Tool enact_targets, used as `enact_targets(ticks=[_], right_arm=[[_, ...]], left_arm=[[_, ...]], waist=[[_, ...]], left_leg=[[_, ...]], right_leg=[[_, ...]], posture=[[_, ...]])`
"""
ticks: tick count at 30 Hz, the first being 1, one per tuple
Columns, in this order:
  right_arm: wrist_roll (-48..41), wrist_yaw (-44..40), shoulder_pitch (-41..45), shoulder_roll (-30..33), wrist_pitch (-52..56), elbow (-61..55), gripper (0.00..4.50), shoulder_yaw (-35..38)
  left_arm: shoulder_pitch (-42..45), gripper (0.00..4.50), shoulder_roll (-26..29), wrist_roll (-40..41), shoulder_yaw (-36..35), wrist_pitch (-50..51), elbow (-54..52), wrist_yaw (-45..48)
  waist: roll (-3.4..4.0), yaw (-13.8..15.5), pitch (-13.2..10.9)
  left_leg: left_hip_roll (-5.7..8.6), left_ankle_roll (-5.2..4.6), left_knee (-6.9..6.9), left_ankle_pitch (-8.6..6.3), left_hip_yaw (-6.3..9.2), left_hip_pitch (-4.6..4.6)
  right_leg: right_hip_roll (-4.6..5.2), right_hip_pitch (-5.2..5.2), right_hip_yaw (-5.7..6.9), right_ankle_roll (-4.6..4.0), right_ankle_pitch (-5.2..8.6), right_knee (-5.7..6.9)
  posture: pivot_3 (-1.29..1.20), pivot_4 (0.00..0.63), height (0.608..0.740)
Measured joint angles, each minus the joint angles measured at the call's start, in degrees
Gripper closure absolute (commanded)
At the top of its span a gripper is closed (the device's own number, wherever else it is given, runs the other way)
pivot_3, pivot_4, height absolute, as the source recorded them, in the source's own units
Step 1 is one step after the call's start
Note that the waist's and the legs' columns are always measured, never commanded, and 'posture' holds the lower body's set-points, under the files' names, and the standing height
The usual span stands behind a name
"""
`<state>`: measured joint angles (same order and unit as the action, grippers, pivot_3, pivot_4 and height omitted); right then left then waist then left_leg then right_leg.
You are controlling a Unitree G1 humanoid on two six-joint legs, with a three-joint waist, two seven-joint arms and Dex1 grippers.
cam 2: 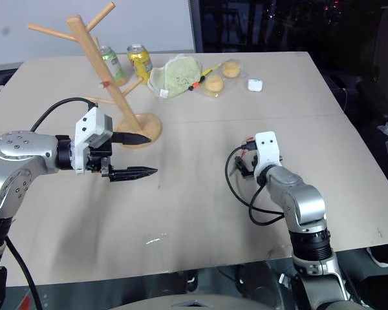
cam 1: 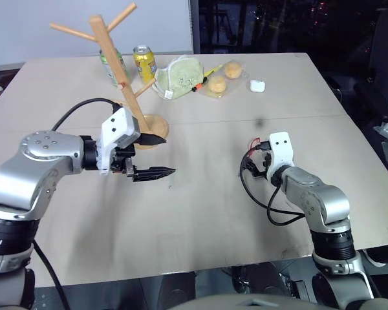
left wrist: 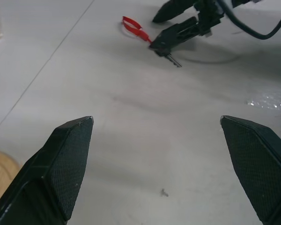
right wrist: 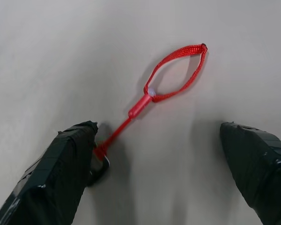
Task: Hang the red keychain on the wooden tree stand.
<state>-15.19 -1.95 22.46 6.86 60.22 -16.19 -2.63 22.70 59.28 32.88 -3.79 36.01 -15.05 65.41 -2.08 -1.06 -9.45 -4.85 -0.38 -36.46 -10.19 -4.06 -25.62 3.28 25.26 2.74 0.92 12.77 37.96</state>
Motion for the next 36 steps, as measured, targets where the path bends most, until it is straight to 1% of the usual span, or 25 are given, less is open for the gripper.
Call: enact_targets(ticks=[5,6,8,10,13,14,15,16,23,26,28,31,33,34,35,36], right_arm=[[1.73,1.90,1.98,-2.99,-2.64,4.46,0.00,1.43],[2.00,2.18,2.36,-3.39,-3.07,5.25,0.25,1.44],[2.80,2.45,2.97,-4.12,-3.89,6.82,0.82,1.37],[3.54,2.35,3.09,-4.16,-4.70,7.92,1.76,1.15],[3.76,-0.28,3.14,-3.33,-5.73,8.38,3.06,-1.17],[4.03,-0.99,3.09,-2.85,-5.91,8.33,3.60,-2.16],[4.21,-2.03,2.95,-2.27,-6.15,8.08,3.97,-3.32],[4.34,-3.24,2.79,-1.60,-6.44,7.73,4.48,-4.40],[5.42,-6.76,2.66,0.18,-8.16,7.69,4.48,-6.61],[5.82,-10.74,2.34,2.17,-11.43,7.74,4.48,-9.60],[6.56,-15.69,1.96,5.36,-18.54,7.57,4.48,-12.62],[6.89,-20.78,1.92,8.21,-26.79,6.59,4.48,-12.93],[5.67,-24.25,1.90,8.76,-31.96,5.18,4.48,-12.04],[5.06,-26.30,2.13,8.69,-36.01,4.05,4.48,-11.50],[4.99,-26.51,2.19,8.62,-36.62,4.01,4.48,-11.40],[4.67,-27.07,2.74,7.70,-38.87,3.92,4.48,-10.99]], left_arm=[[1.37,0.02,-0.51,-0.07,0.05,0.33,-0.22,-0.23],[1.41,0.00,-0.70,-0.08,0.05,0.41,-0.30,-0.30],[1.41,0.00,-0.92,-0.08,0.08,0.79,-0.57,-0.44],[1.41,0.00,-0.94,-0.08,0.07,1.03,-1.12,-0.48],[1.41,0.00,-0.94,-0.06,0.08,1.28,-1.53,-0.33],[1.41,0.00,-0.94,-0.06,0.08,1.31,-1.58,-0.25],[1.41,0.00,-0.94,-0.06,0.08,1.39,-1.58,-0.17],[1.41,0.00,-0.93,-0.06,0.07,1.48,-1.58,-0.12],[1.40,0.00,-0.95,0.01,0.04,2.44,-1.78,-0.28],[1.40,0.00,-0.97,-0.01,0.00,2.41,-1.81,-0.44],[1.40,0.00,-1.18,0.06,-0.29,2.43,-1.79,-0.87],[1.40,0.00,-1.53,1.28,-1.97,3.71,-1.77,-1.78],[1.38,0.00,-2.35,3.60,-5.07,6.12,-1.77,-3.34],[1.23,0.00,-3.07,5.90,-8.21,8.14,-1.96,-5.36],[1.15,0.00,-3.35,6.23,-8.80,8.47,-2.04,-5.80],[0.69,0.00,-4.69,8.06,-11.32,9.88,-2.57,-7.84]], waist=[[-0.10,-0.27,0.06],[-0.10,-0.34,0.07],[-0.10,-0.61,0.06],[-0.10,-0.89,0.06],[-0.07,-1.24,0.04],[-0.07,-1.28,0.04],[-0.07,-1.29,0.05],[-0.07,-1.29,0.04],[-0.05,-1.31,0.03],[-0.02,-1.28,0.00],[0.08,-1.15,-0.07],[0.08,-0.90,-0.11],[0.07,-0.88,-0.13],[0.07,-0.95,-0.13],[0.07,-0.97,-0.13],[0.08,-1.01,-0.13]], left_leg=[[-0.06,0.00,-0.02,0.00,-0.01,0.23],[-0.07,0.00,-0.02,0.00,0.00,0.30],[-0.08,0.01,-0.02,0.00,-0.02,0.55],[-0.11,0.12,0.02,-0.07,-0.06,0.85],[-0.13,0.11,0.12,-0.07,-0.07,0.86],[-0.12,0.03,0.17,-0.02,-0.06,0.87],[-0.13,0.02,0.20,-0.02,-0.05,0.87],[-0.13,0.03,0.28,-0.02,-0.05,0.85],[-0.15,0.04,0.33,-0.03,-0.08,0.84],[-0.15,0.05,0.32,-0.03,-0.08,0.84],[-0.14,0.05,0.31,-0.03,-0.11,0.80],[-0.12,0.05,0.31,-0.03,-0.11,0.75],[-0.13,0.05,0.32,-0.03,-0.09,0.74],[-0.14,0.05,0.33,-0.03,-0.09,0.76],[-0.14,0.05,0.34,-0.03,-0.09,0.77],[-0.14,0.05,0.34,-0.03,-0.09,0.77]], right_leg=[[-0.18,-0.11,-0.22,-0.24,0.05,0.00],[-0.19,-0.16,-0.25,-0.25,0.05,0.00],[-0.19,-0.38,-0.29,-0.25,0.05,-0.02],[-0.17,-0.60,-0.31,-0.27,0.07,-0.04],[-0.18,-0.58,-0.33,-0.29,0.07,-0.04],[-0.20,-0.57,-0.33,-0.33,0.05,-0.04],[-0.23,-0.55,-0.33,-0.34,0.05,-0.04],[-0.26,-0.52,-0.34,-0.34,0.05,-0.06],[-0.32,-0.46,-0.40,-0.34,0.06,-0.07],[-0.30,-0.46,-0.40,-0.35,0.06,-0.08],[-0.28,-0.46,-0.41,-0.35,0.06,-0.14],[-0.27,-0.46,-0.40,-0.34,0.06,-0.22],[-0.28,-0.46,-0.40,-0.33,0.06,-0.23],[-0.31,-0.46,-0.40,-0.33,0.06,-0.22],[-0.31,-0.46,-0.40,-0.33,0.06,-0.22],[-0.31,-0.46,-0.41,-0.33,0.06,-0.20]], posture=[[0.00,0.150,0.740],[0.00,0.150,0.740],[0.00,0.150,0.740],[0.00,0.150,0.740],[0.00,0.150,0.740],[0.00,0.150,0.740],[0.00,0.150,0.740],[0.00,0.150,0.740],[0.00,0.150,0.740],[0.00,0.150,0.740],[0.00,0.150,0.740],[0.00,0.150,0.740],[0.00,0.150,0.740],[0.00,0.150,0.740],[0.00,0.150,0.740],[0.00,0.150,0.740]])
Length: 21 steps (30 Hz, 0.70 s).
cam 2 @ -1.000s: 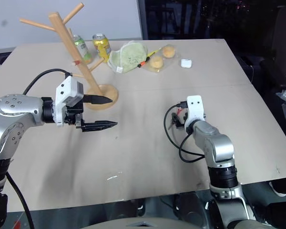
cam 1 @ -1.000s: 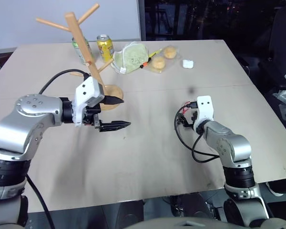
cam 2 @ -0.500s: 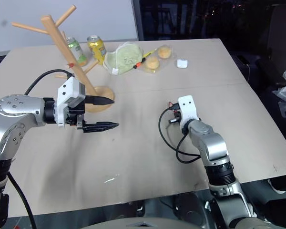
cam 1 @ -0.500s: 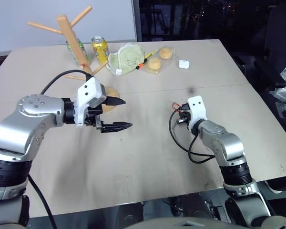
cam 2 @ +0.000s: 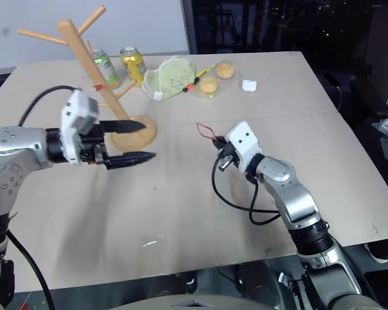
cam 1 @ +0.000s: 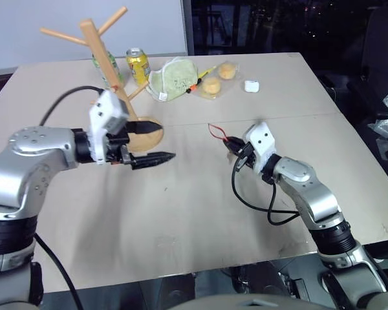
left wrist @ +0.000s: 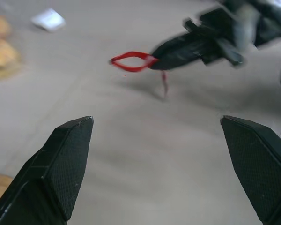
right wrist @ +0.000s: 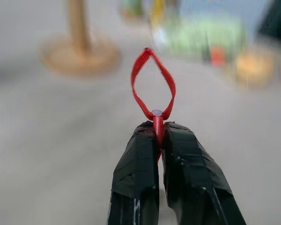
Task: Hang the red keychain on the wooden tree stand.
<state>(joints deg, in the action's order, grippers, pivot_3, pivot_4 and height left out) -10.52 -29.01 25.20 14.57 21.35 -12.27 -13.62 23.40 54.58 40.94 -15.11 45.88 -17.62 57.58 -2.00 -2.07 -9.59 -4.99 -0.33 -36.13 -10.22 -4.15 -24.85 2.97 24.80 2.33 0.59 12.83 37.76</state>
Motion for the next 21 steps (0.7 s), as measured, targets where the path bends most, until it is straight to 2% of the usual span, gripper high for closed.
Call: enact_targets(ticks=[4,9,13,17,21], right_arm=[[-0.33,-0.35,7.17,-6.59,-7.80,1.93,4.48,0.54],[1.00,-0.07,15.11,-14.09,-12.41,9.71,4.48,-1.25],[1.01,-0.46,21.86,-20.06,-15.55,16.58,4.48,-1.95],[3.06,-0.54,26.09,-22.04,-19.51,26.15,4.48,-3.78],[5.74,0.15,28.20,-22.19,-23.82,37.61,4.48,-4.61]], left_arm=[[-3.71,0.00,-4.21,9.28,-12.65,7.57,-4.11,-10.47],[-9.42,0.00,-5.83,19.06,-26.55,13.50,-7.74,-20.70],[-14.07,0.00,-6.12,24.42,-35.03,14.69,-8.59,-25.47],[-18.63,0.00,-6.15,25.50,-40.62,13.82,-7.46,-26.82],[-22.66,0.00,-6.17,25.61,-41.75,12.28,-7.06,-26.67]], waist=[[0.00,-0.35,-0.03],[0.00,-0.31,-0.04],[0.03,-0.16,-0.05],[0.11,0.09,-0.10],[0.08,0.06,-0.11]], left_leg=[[-0.08,0.00,-0.02,0.00,0.05,0.08],[-0.10,0.01,-0.02,0.00,0.03,0.06],[-0.10,0.02,-0.02,0.00,0.04,0.05],[-0.07,0.28,-0.02,-0.16,0.04,0.07],[-0.05,0.30,-0.03,-0.17,0.00,0.01]], right_leg=[[-0.11,0.00,-0.02,0.01,-0.02,0.12],[-0.10,0.00,-0.03,0.01,-0.02,0.11],[-0.05,-0.01,0.03,-0.02,-0.01,0.11],[0.08,-0.01,0.12,-0.05,-0.01,0.05],[0.19,0.00,0.12,-0.16,-0.07,-0.05]], posture=[[0.00,0.150,0.740],[0.00,0.150,0.740],[0.00,0.150,0.740],[0.00,0.150,0.740],[0.00,0.150,0.740]])
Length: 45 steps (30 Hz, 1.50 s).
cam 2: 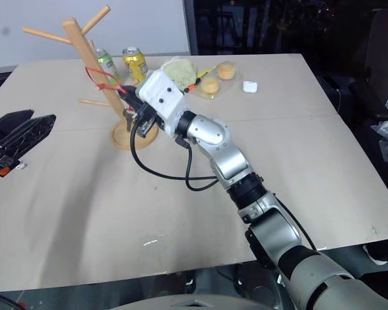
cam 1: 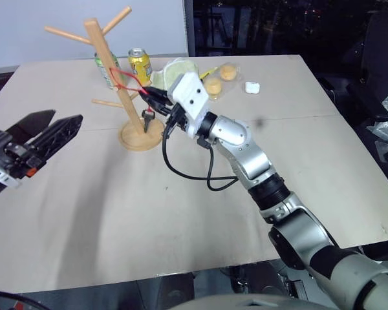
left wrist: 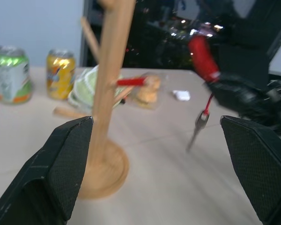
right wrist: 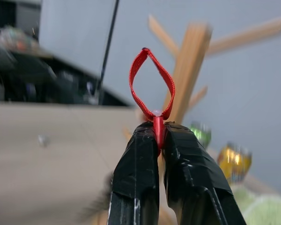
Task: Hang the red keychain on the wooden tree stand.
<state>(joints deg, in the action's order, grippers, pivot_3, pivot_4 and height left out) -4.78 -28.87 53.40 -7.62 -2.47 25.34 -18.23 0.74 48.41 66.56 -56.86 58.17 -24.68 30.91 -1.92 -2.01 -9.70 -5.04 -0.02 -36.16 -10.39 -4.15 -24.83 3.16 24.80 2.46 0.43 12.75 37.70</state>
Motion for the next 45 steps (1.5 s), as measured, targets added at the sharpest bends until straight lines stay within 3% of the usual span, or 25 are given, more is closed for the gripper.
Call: enact_targets(ticks=[8,23,45], right_arm=[[2.60,1.78,6.98,-0.75,-5.03,12.31,4.48,0.30],[2.93,-0.17,10.38,-1.35,-12.61,21.06,4.48,0.00],[2.48,-1.70,12.44,-1.63,-18.03,22.71,4.48,-0.25]], left_arm=[[-0.34,0.00,-0.65,2.00,1.22,-2.90,-0.92,-1.41],[-1.98,0.00,-0.59,3.39,3.01,-6.11,-1.15,-2.43],[-2.32,0.00,0.55,3.37,3.56,-7.85,-1.07,-1.93]], waist=[[0.02,-0.43,-0.03],[0.06,-0.43,-0.08],[0.08,-0.43,-0.09]], left_leg=[[-0.04,0.02,0.15,-0.01,-0.02,0.00],[-0.04,0.03,0.20,-0.02,-0.04,-0.01],[-0.04,0.04,0.38,-0.02,-0.05,-0.01]], right_leg=[[-0.09,0.07,-0.01,-0.13,-0.08,0.02],[-0.05,0.12,-0.03,-0.12,-0.07,-0.02],[-0.04,0.15,-0.03,-0.12,-0.06,-0.12]], posture=[[0.00,0.150,0.740],[0.00,0.150,0.740],[0.00,0.150,0.740]])
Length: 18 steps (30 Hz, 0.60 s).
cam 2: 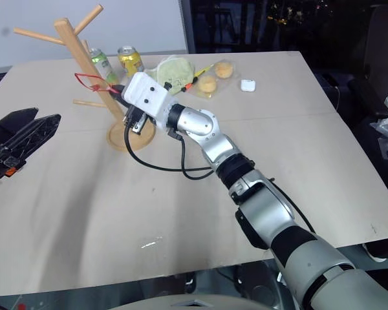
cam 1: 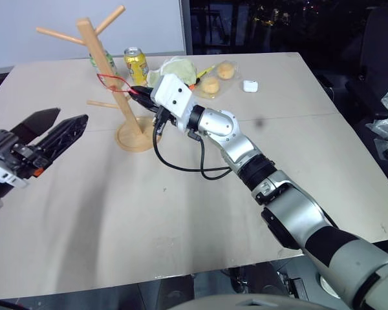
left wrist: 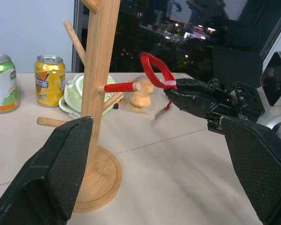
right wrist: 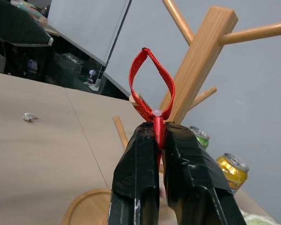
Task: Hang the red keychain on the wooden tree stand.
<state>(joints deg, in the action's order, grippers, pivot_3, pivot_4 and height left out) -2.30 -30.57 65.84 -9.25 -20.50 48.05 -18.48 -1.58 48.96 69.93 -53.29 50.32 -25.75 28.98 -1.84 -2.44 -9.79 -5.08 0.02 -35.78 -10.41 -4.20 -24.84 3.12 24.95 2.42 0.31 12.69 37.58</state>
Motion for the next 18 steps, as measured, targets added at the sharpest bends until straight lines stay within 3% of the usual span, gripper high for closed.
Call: enact_targets(ticks=[18], right_arm=[[2.17,-0.21,3.09,-0.36,0.90,5.64,4.48,-1.26]], left_arm=[[-1.17,0.00,0.00,0.07,-0.01,-0.72,-0.01,-0.40]], waist=[[-0.01,0.00,0.00]], left_leg=[[0.00,0.00,0.18,0.01,-0.01,-0.02]], right_leg=[[0.00,0.15,-0.09,-0.02,-0.01,-0.02]], posture=[[0.00,0.150,0.740]])
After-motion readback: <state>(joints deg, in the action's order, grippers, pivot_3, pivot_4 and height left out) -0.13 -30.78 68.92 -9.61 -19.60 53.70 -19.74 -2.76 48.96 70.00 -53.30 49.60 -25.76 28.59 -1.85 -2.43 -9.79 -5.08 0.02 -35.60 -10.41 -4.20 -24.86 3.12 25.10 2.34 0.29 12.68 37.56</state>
